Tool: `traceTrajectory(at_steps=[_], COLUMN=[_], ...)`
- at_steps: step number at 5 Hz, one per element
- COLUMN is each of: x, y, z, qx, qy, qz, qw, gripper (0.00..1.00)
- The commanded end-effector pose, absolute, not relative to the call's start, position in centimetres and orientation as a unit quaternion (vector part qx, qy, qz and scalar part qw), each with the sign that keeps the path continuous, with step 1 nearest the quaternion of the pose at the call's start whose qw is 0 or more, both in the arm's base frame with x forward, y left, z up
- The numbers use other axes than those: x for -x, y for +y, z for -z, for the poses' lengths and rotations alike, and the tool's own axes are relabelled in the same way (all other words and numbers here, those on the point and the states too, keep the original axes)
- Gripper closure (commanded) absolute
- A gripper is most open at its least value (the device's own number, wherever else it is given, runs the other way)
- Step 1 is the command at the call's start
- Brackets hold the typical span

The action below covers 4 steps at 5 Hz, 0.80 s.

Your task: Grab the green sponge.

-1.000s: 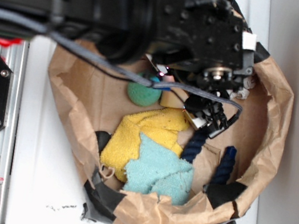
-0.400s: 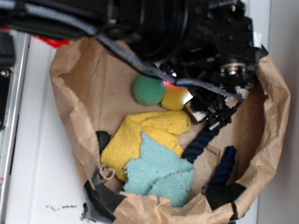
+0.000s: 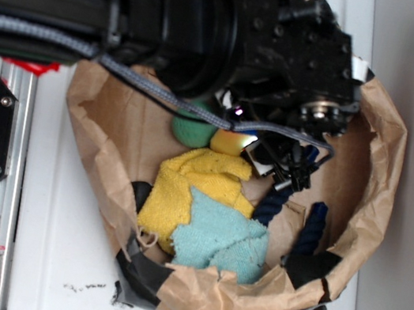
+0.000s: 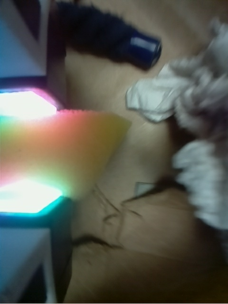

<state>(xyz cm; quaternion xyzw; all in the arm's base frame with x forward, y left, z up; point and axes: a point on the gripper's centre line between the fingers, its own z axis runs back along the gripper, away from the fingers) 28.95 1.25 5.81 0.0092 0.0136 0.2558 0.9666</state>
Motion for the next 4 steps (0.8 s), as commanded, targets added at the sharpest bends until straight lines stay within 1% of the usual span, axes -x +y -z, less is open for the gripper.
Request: traceTrajectory(at_steps=[1,2,3,4], x=[-30.3,-30.5,-30.5,-30.1], y=[1.4,0.9,1.0,1.6], z=[-15.1,-19.4,-19.5,-19.1], qx=[-0.017,0.003,-0.009,-0.018], qy=[-0.065,-0.079,-0.065,-0.057], qz=[-0.110,0.009,0.042,0.039], qw=[0.992,0.997,0.997,0.997], gripper=[1.00,1.00,1.00,1.00])
